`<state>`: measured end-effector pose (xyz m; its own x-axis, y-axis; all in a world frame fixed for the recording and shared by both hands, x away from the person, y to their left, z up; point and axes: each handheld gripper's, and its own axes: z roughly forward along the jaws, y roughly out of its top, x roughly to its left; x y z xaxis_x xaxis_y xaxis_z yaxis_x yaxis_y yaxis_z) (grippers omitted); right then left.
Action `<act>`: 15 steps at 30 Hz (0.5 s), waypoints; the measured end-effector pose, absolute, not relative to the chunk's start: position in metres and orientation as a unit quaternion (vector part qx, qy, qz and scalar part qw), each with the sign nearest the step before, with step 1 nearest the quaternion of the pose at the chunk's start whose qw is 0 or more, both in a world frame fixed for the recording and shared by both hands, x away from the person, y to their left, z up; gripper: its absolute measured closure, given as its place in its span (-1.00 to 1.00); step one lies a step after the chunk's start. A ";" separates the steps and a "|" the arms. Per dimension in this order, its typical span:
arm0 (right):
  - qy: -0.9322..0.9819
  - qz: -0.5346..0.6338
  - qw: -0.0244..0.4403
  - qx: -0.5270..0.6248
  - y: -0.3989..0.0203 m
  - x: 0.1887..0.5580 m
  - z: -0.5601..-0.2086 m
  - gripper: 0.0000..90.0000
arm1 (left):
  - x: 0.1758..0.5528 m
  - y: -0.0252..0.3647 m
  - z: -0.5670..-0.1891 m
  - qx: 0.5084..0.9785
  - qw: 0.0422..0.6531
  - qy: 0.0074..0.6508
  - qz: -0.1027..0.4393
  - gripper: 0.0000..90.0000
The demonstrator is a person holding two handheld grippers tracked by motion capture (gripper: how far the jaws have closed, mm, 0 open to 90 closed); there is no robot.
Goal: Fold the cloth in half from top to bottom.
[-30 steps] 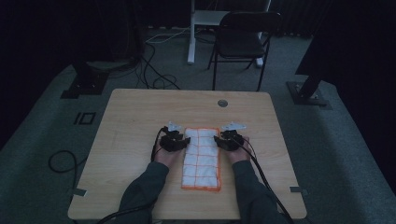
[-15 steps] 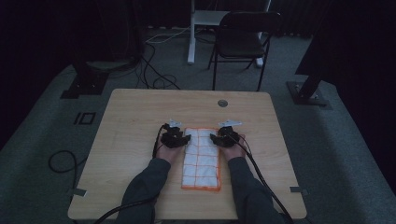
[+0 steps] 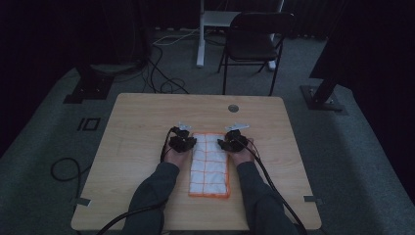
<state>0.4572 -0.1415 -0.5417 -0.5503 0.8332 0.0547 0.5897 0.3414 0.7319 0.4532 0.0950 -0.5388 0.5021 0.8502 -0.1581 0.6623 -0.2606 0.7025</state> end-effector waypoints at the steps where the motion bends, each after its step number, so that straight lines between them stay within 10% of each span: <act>1: 0.802 0.365 0.165 0.443 -0.141 0.457 -0.542 0.47 | 0.453 0.095 -0.539 0.783 0.372 0.483 0.125 0.86; 15: 0.802 0.374 0.146 0.442 -0.137 0.460 -0.537 0.88 | 0.456 0.098 -0.534 0.774 0.383 0.490 0.120 0.94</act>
